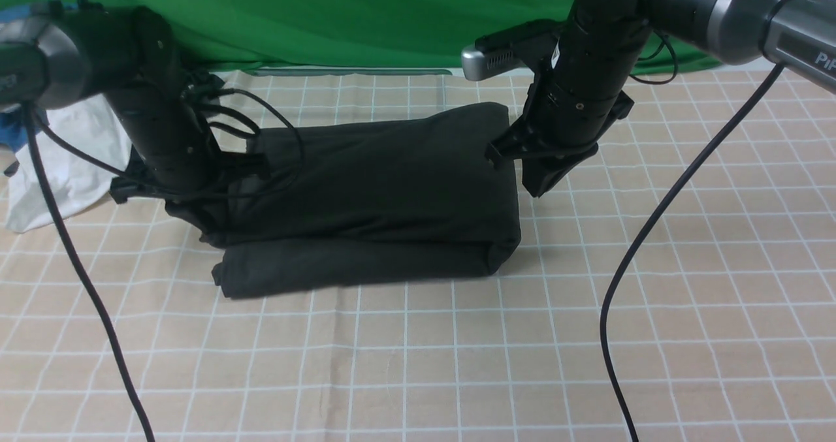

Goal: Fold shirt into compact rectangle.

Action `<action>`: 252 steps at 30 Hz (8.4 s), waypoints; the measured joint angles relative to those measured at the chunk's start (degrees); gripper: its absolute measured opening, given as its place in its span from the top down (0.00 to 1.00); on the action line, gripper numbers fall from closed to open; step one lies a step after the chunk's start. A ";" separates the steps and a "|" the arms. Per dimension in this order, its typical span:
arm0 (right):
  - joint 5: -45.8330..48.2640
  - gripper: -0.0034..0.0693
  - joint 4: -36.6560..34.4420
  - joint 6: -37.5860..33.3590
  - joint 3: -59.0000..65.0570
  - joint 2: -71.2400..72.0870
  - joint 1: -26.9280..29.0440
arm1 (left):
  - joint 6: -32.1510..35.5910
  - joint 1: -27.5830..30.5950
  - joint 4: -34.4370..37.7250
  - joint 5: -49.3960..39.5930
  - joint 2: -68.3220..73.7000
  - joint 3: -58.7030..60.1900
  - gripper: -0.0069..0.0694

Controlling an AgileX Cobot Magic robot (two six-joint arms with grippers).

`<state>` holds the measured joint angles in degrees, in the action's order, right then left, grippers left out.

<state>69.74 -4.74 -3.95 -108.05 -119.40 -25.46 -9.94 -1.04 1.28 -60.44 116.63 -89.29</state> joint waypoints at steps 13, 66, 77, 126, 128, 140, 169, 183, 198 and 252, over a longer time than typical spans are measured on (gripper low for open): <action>0.04 0.78 0.00 -2.26 0.00 0.28 0.00 | 0.00 0.00 -1.29 -7.29 -4.25 0.00 0.85; -17.05 0.90 1.66 -2.30 36.12 40.31 13.77 | -8.81 -10.52 4.05 -6.81 -49.99 5.83 0.89; -61.23 0.90 1.38 -2.48 70.53 80.25 13.94 | -9.56 -10.52 4.03 13.49 -81.98 38.17 0.89; -61.22 0.80 1.42 -5.37 82.18 119.59 14.11 | -13.39 -10.52 2.16 24.00 -100.72 60.46 0.89; -61.22 0.79 1.42 -5.30 82.18 119.59 14.11 | -13.39 -10.52 2.17 24.08 -100.72 60.46 0.89; -61.17 0.76 1.42 -5.30 82.18 119.59 14.11 | -13.39 -10.52 2.15 24.18 -100.72 60.46 0.89; -61.17 0.71 1.42 -5.30 82.18 119.59 14.11 | -1.56 1.84 1.25 46.74 -116.64 89.68 0.89; -61.17 0.68 1.42 -5.30 82.18 119.59 14.11 | -1.22 1.90 1.20 46.74 -116.70 89.68 0.89; -55.82 0.66 1.49 -5.70 82.71 119.65 15.51 | -1.18 1.90 1.09 46.68 -116.70 89.68 0.89; -55.22 0.63 1.51 -3.75 108.46 119.49 27.05 | -0.35 2.07 1.02 46.53 -116.75 89.68 0.89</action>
<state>14.52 -3.23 -7.70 0.41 0.08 1.59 -10.28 1.03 2.30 -13.91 -0.13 0.40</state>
